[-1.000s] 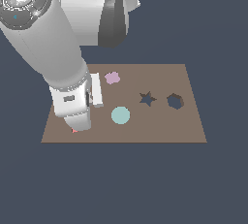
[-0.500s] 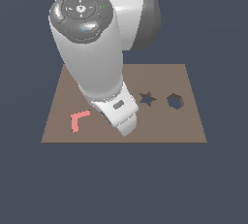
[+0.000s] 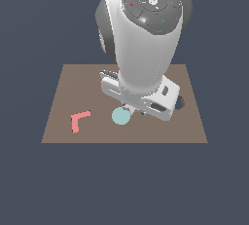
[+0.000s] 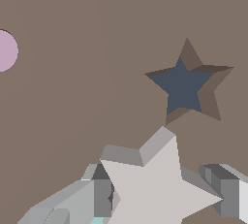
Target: Insert a designated object into the corresponding slot on a board.
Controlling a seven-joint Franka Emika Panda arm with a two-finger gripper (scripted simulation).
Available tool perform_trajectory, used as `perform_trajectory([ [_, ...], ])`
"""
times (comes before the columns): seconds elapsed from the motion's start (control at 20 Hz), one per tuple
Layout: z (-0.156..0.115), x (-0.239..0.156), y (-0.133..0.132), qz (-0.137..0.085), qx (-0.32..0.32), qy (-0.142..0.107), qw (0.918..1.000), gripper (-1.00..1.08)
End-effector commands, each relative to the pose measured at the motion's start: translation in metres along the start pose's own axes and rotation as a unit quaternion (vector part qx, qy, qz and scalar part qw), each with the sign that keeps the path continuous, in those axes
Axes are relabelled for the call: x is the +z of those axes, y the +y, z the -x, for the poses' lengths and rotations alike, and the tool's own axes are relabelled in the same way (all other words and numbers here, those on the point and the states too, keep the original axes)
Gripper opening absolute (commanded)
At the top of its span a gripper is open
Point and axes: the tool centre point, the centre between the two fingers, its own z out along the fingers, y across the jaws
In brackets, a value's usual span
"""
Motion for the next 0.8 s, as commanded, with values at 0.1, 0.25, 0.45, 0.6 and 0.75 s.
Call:
perform_trajectory([
  [0.1,-0.023,-0.001,0.017,0.000,-0.084,0.000,0.9965,-1.00],
  [0.25,-0.036,-0.001,0.024,0.000,-0.126,0.000,0.9921,-1.00],
  [0.45,-0.050,-0.001,0.030,0.000,-0.166,0.000,0.9862,-1.00],
  [0.6,-0.056,-0.001,0.032,0.000,-0.184,0.000,0.9830,-1.00],
  [0.75,-0.059,-0.001,0.032,0.000,-0.192,0.000,0.9815,-1.00],
])
